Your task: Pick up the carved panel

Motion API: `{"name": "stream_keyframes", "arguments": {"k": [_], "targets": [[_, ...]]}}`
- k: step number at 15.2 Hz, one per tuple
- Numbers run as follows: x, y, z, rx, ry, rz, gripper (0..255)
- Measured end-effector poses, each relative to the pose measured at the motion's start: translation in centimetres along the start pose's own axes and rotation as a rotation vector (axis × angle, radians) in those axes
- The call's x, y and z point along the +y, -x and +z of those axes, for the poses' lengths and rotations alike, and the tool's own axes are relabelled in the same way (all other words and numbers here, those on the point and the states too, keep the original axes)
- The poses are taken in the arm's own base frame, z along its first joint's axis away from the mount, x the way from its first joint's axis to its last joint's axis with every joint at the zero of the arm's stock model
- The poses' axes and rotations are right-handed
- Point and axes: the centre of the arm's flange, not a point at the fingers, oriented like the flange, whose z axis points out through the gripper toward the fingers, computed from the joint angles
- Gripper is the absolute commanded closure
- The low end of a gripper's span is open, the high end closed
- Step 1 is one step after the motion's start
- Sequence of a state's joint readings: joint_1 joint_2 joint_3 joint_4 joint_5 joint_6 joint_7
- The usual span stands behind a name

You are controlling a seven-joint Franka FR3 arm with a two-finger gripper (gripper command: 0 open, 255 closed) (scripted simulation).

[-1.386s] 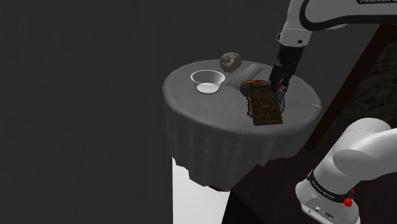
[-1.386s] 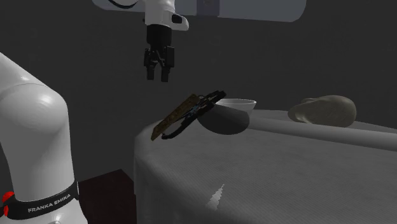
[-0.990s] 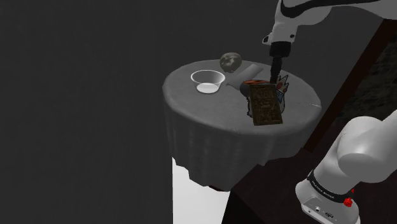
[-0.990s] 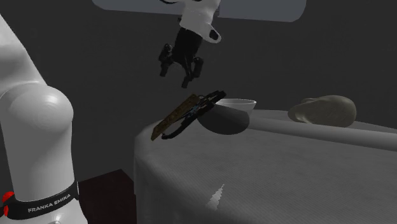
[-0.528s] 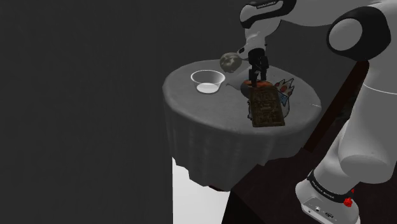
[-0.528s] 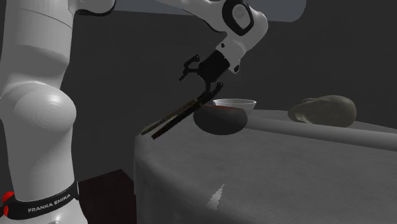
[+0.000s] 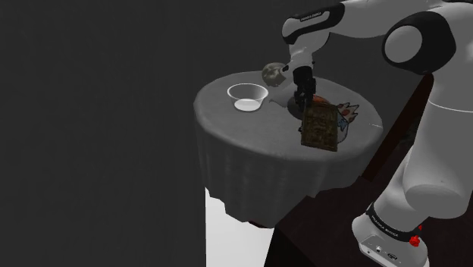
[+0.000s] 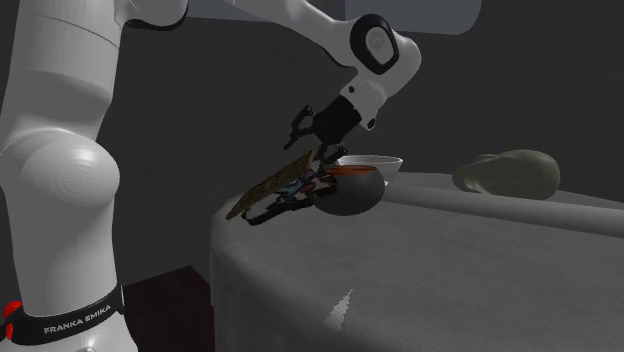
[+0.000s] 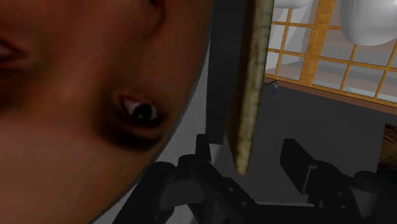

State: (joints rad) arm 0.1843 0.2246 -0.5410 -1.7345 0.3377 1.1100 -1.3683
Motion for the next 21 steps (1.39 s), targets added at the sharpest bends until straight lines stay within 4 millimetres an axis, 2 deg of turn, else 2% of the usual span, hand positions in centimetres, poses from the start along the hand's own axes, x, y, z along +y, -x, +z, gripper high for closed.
{"name": "stream_keyframes", "arguments": {"k": [10, 21], "targets": [[0.1, 0.2, 0.0, -0.001, -0.001, 0.006, 255], [-3.9, -0.2, -3.7, -0.001, -0.001, 0.006, 255]]}}
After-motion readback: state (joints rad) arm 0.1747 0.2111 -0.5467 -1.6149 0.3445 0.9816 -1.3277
